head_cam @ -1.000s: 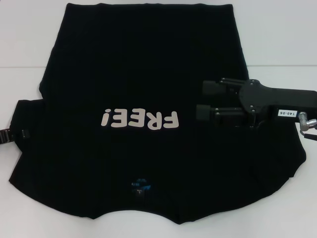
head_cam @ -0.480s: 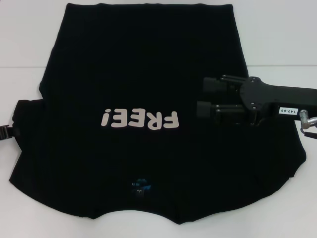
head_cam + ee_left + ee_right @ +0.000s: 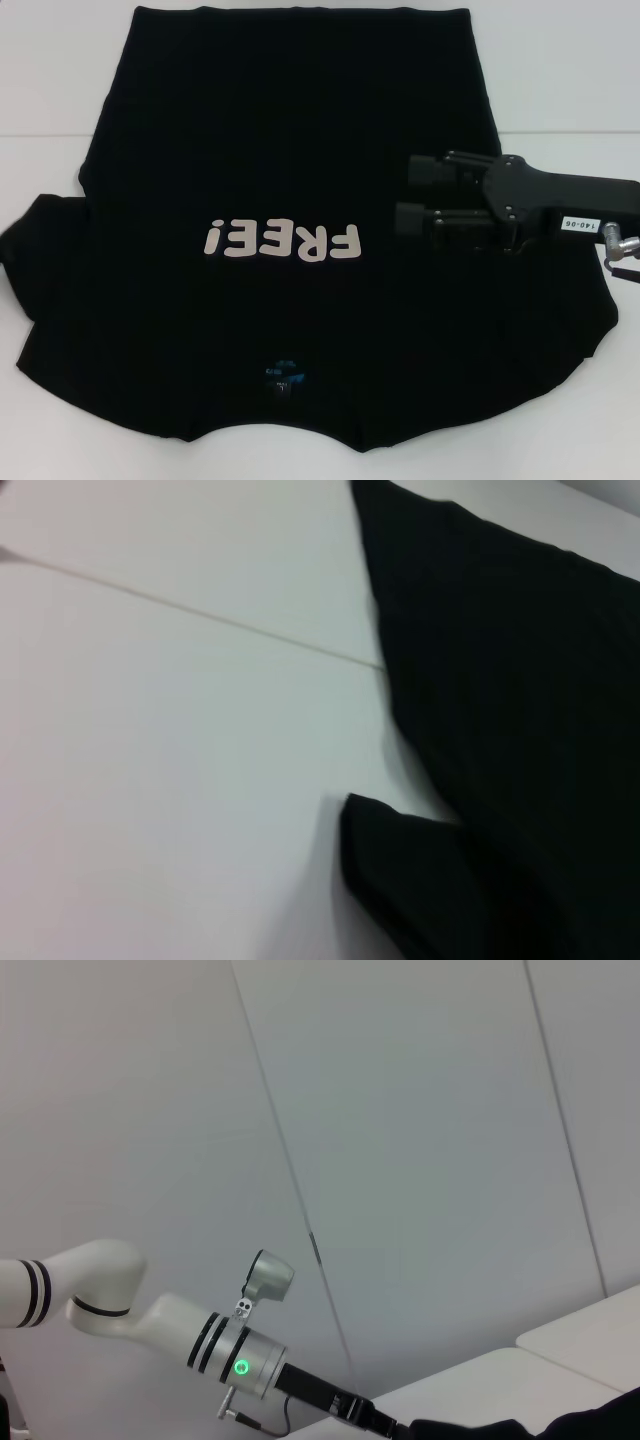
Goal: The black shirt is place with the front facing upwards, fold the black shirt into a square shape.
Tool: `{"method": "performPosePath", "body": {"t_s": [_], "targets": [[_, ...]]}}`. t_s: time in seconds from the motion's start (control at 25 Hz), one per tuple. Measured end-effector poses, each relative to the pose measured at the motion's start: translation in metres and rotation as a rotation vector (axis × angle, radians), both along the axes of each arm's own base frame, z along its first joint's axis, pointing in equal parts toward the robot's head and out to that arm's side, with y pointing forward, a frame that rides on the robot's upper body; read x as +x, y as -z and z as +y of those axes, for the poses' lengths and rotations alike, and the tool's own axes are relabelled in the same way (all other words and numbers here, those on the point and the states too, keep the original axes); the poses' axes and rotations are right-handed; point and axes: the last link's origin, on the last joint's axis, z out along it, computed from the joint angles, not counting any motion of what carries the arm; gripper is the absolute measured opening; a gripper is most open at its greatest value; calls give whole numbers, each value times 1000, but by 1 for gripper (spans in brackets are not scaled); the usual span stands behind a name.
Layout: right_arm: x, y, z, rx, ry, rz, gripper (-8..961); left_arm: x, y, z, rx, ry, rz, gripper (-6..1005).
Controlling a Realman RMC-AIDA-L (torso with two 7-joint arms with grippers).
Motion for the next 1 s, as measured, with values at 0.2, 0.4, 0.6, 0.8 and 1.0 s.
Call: {"method": "performPosePath", "body": {"t_s": [0.2, 0.4, 0.6, 0.8, 1.0], "targets": [[0, 2, -1, 1, -1, 4, 896, -1, -10, 5, 32, 4, 38, 24], [-2, 4, -2, 4, -3, 16, 896, 1, -18, 13, 57, 12, 72, 28], [-2, 5, -2, 3, -3, 18, 895, 3, -22, 20, 79, 22, 106, 35], [-4, 5, -2, 3, -7, 19, 889, 8, -23, 27, 91, 39, 132, 42], [-5, 5, -1, 3, -10, 19, 884, 9, -23, 31, 106, 41, 148, 49]]}}
